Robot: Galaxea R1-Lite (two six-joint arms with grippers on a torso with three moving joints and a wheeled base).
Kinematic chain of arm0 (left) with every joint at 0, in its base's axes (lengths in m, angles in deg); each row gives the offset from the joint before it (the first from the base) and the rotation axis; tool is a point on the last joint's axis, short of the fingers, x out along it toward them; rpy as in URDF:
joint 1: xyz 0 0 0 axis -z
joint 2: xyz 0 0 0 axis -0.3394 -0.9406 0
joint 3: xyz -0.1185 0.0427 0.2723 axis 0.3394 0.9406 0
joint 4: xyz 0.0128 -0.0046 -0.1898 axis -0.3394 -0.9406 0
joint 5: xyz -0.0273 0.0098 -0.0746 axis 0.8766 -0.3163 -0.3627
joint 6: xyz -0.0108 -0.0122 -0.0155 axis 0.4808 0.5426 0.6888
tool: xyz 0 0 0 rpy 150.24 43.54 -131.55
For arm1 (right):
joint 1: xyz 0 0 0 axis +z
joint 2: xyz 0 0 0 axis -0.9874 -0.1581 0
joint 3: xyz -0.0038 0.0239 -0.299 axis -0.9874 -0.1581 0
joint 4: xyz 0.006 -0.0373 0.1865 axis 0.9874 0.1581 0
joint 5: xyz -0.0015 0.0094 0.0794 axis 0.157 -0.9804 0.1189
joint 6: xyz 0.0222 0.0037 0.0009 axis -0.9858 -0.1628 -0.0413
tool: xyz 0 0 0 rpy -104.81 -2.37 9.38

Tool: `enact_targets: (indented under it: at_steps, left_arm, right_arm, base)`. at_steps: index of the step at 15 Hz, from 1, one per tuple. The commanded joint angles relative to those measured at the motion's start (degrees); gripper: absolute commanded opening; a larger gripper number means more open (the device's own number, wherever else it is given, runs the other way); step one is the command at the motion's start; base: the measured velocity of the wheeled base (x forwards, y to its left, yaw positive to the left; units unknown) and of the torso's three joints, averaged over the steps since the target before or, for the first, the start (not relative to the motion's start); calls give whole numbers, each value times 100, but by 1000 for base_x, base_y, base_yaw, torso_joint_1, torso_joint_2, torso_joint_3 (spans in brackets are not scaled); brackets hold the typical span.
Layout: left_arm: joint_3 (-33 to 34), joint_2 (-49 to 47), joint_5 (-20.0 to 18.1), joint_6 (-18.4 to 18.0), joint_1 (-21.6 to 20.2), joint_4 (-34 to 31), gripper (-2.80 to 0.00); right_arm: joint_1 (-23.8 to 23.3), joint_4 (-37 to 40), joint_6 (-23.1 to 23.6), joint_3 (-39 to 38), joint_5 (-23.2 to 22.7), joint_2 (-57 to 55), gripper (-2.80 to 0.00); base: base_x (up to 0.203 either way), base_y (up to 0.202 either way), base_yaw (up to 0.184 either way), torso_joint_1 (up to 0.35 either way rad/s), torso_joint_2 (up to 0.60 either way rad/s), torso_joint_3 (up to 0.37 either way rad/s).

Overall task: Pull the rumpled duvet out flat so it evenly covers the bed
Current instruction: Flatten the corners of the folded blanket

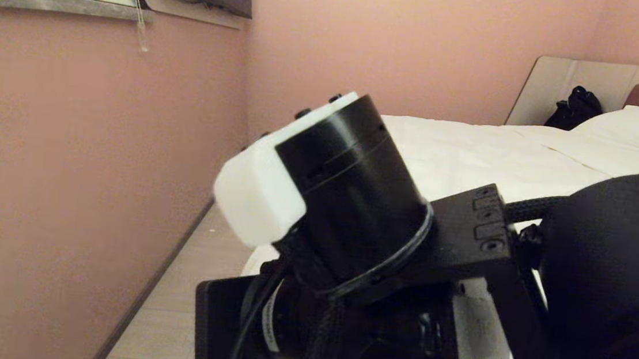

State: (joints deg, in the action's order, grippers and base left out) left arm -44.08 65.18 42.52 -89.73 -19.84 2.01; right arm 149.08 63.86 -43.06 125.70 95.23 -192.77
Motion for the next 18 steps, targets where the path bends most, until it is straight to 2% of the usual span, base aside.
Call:
enact_targets:
  at_steps: [1, 3, 5, 8, 13, 14, 17, 18]
  left_arm:
    - [0, 0, 0, 0, 0, 0, -280]
    - [0, 0, 0, 0, 0, 0, -280]
    - [0, 0, -9, 0, 0, 0, -280]
    - [0, 0, 0, 0, 0, 0, -280]
    - [0, 0, 0, 0, 0, 0, -280]
    - [0, 0, 0, 0, 0, 0, -280]
    - [0, 0, 0, 0, 0, 0, -280]
    - [0, 0, 0, 0, 0, 0, -280]
  right_arm:
    - [-13, 84, -35, -27, 29, 36, 0]
    - [-6, 193, -93, -68, 29, 109, 0]
    - [-6, 606, -348, -70, 29, 195, 0]
    - [-27, 710, -506, -38, 16, 426, 0]
    - [-553, 696, -649, 11, -37, 746, 0]
    - [-668, 707, -760, -11, -198, 785, 0]
    - [-957, 730, -1598, -307, -787, 706, 0]
    - [-1088, 731, -1730, -351, -922, 672, 0]
  base:
    - [0, 0, 0, 0, 0, 0]
    - [0, 0, 0, 0, 0, 0]
    - [0, 0, 0, 0, 0, 0]
    - [0, 0, 0, 0, 0, 0]
    - [0, 0, 0, 0, 0, 0]
    - [0, 0, 0, 0, 0, 0]
    - [0, 0, 0, 0, 0, 0]
    - [0, 0, 0, 0, 0, 0]
